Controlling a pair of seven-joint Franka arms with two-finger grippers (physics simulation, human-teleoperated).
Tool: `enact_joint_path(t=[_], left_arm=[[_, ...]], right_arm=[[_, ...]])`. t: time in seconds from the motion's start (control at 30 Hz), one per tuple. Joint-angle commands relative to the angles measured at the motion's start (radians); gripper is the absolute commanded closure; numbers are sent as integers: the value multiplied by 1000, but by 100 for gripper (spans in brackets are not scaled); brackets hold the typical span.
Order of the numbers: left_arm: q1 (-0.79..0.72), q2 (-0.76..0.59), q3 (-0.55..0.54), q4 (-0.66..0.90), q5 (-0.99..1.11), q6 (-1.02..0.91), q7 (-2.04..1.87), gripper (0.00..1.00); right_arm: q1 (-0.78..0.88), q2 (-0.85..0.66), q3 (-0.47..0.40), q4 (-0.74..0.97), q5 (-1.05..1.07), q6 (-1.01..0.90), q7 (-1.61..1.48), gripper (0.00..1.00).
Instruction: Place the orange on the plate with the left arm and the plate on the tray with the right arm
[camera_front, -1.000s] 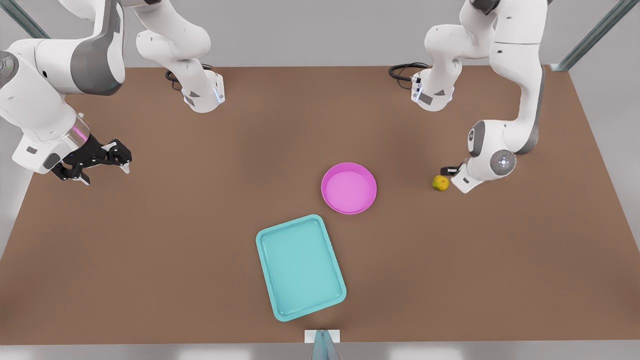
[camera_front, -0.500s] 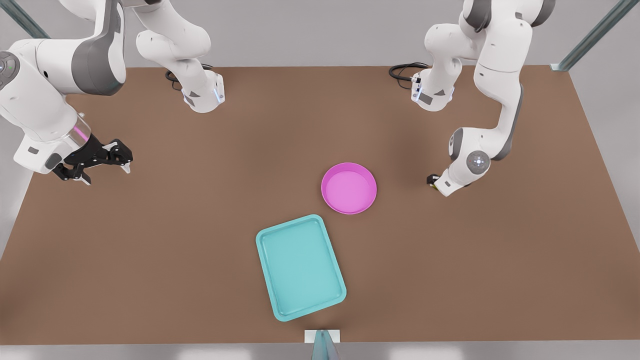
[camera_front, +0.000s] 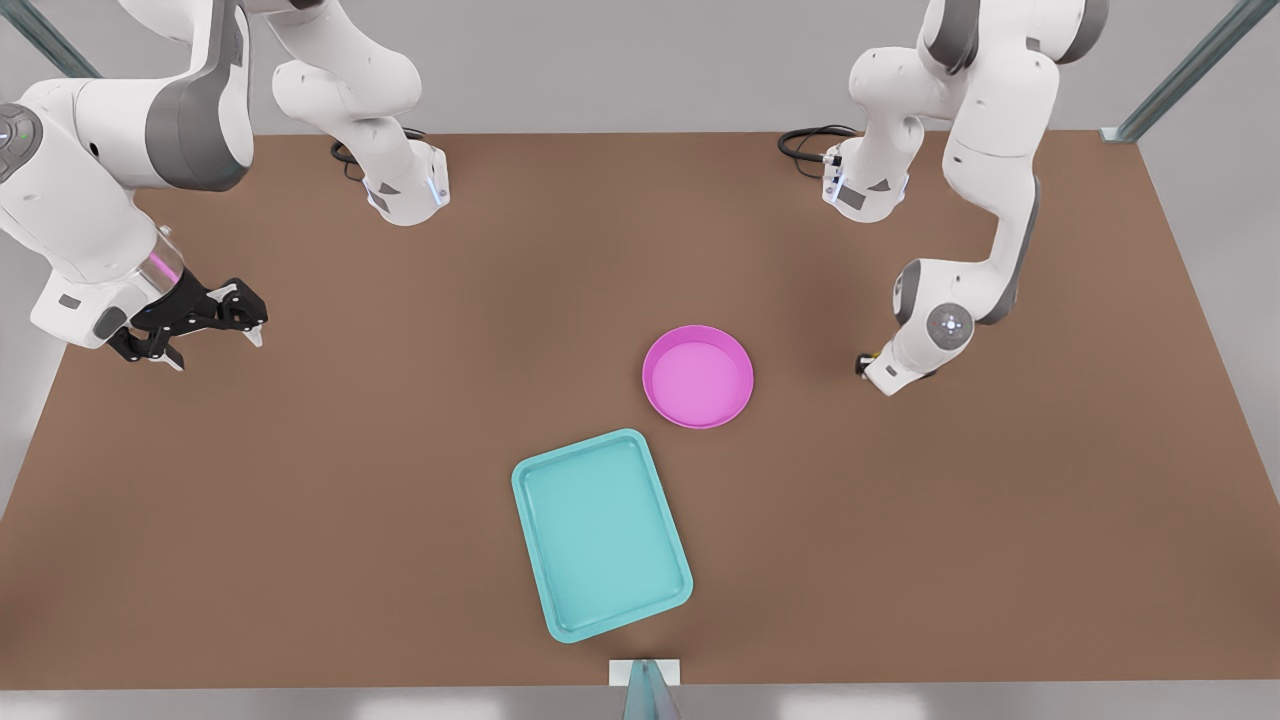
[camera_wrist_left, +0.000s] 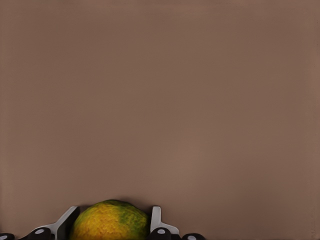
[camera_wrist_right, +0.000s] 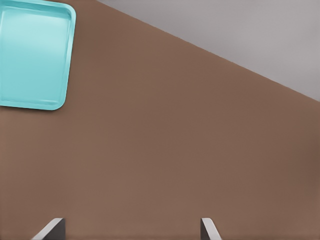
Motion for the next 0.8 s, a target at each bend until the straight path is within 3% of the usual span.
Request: enact_joint_path(t=[0.0, 0.03, 0.13, 0.27, 0.3, 0.43, 0.47, 0.5, 0.6, 0.67, 0.7, 0.77], left_arm=[[-10, -24, -14, 34, -11, -106, -87, 39], [-22, -22, -76, 82, -11, -171, -150, 38], [-255, 64, -87, 357, -17, -457, -427, 38], [-428, 257, -90, 671, -60, -589, -638, 38], [-431, 282, -107, 699, -78, -586, -652, 38], [-467, 315, -113, 708, -77, -581, -688, 36], [-471, 317, -113, 705, -77, -587, -691, 30], [-470, 320, -113, 703, -75, -615, -691, 0], [-465, 308, -107, 703, -75, -635, -678, 0], [-450, 193, 47, 867, -114, -960, -557, 0], [-450, 168, 225, 1038, -177, -1196, -363, 0], [-450, 157, 484, 1188, -198, -1377, -16, 0]], right_arm=[[0, -1, -1, 1, 1, -1, -3, 0], [0, -1, -1, 1, 1, -1, -3, 0], [-17, 2, -7, 1, 5, -24, -5, 0], [1, 71, 27, 2, 73, -123, 0, 0], [1, 100, 79, 5, 77, -122, 6, 0], [20, 126, 111, 1, 59, -123, 4, 0], [23, 126, 111, 1, 54, -122, 3, 0], [23, 126, 111, 1, 53, -119, 3, 0], [66, 125, 150, -24, 85, -168, 9, 0], [126, 191, 151, -47, 149, -96, 90, 0], [126, 195, 151, -131, 241, 25, 93, 0], [161, 254, 156, -248, 413, 215, 95, 0]])
